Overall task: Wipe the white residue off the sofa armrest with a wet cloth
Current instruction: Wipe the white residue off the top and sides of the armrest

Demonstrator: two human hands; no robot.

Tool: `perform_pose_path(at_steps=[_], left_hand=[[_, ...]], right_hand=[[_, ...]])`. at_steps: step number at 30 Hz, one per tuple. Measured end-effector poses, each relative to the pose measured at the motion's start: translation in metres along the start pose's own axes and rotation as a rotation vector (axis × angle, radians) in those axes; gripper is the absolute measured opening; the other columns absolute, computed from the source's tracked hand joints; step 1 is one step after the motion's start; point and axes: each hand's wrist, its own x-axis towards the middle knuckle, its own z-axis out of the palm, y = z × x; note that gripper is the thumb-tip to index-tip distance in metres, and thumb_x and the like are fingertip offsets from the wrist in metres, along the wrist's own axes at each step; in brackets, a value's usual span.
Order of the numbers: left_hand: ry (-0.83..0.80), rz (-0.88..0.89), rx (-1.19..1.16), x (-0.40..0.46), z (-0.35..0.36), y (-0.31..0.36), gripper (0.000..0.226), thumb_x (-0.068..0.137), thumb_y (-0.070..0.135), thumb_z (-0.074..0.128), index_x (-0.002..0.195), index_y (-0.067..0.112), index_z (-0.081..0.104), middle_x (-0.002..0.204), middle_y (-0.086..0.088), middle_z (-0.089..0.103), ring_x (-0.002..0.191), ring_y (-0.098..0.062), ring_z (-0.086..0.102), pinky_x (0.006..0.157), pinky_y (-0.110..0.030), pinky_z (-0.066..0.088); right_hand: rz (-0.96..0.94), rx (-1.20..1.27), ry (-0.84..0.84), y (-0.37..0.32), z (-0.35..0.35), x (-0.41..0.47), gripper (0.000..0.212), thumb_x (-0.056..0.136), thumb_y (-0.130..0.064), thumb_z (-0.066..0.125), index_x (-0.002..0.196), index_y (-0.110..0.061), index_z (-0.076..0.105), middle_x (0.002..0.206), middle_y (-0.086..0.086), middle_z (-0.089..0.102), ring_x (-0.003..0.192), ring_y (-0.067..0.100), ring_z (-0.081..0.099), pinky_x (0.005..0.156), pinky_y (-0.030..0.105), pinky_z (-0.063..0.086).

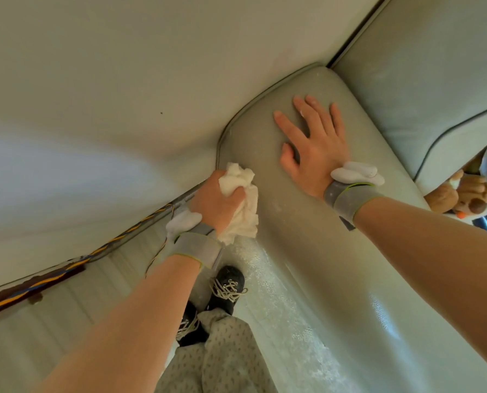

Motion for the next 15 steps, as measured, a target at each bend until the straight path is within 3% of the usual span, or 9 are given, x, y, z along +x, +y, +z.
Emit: perform_pose_path(at_steps=[5, 9, 12, 15], left_hand=[[0.309, -0.084, -0.336, 0.011, -0.005, 0.027, 0.045, 0.087, 0.035, 0.059, 0.129, 0.021, 0.048, 0.106, 0.007, 0.054, 0.095, -0.01, 0.047, 0.08, -0.021, 0.034], [0.385, -0.103, -0.477, 0.021, 0.002, 0.053, 0.049, 0.081, 0.041, 0.066, 0.125, 0.026, 0.052, 0.121, 0.007, 0.06, 0.11, -0.014, 0.055, 0.084, -0.019, 0.035], [0.411, -0.19, -0.526, 0.031, 0.008, 0.063, 0.053, 0.079, 0.04, 0.069, 0.124, 0.019, 0.049, 0.12, 0.003, 0.06, 0.11, -0.018, 0.057, 0.084, -0.021, 0.039], [0.415, -0.258, -0.715, 0.045, 0.012, 0.063, 0.047, 0.084, 0.027, 0.067, 0.123, 0.008, 0.049, 0.116, -0.004, 0.061, 0.108, -0.021, 0.058, 0.072, -0.015, 0.042]], right_hand=[[0.003, 0.007, 0.005, 0.002, 0.001, -0.003, 0.044, 0.082, -0.025, 0.051, 0.125, -0.018, 0.058, 0.131, 0.019, 0.054, 0.126, 0.035, 0.048, 0.107, 0.056, 0.03], [-0.002, 0.012, 0.009, 0.001, 0.001, -0.003, 0.044, 0.082, -0.025, 0.05, 0.125, -0.018, 0.059, 0.131, 0.019, 0.054, 0.126, 0.036, 0.048, 0.107, 0.056, 0.03], [-0.008, 0.004, 0.014, 0.001, 0.001, -0.004, 0.044, 0.082, -0.025, 0.05, 0.125, -0.018, 0.059, 0.131, 0.019, 0.054, 0.125, 0.036, 0.048, 0.106, 0.057, 0.031], [-0.006, 0.007, 0.006, 0.001, 0.001, -0.003, 0.045, 0.082, -0.025, 0.05, 0.125, -0.018, 0.059, 0.131, 0.019, 0.054, 0.126, 0.036, 0.048, 0.106, 0.057, 0.031]])
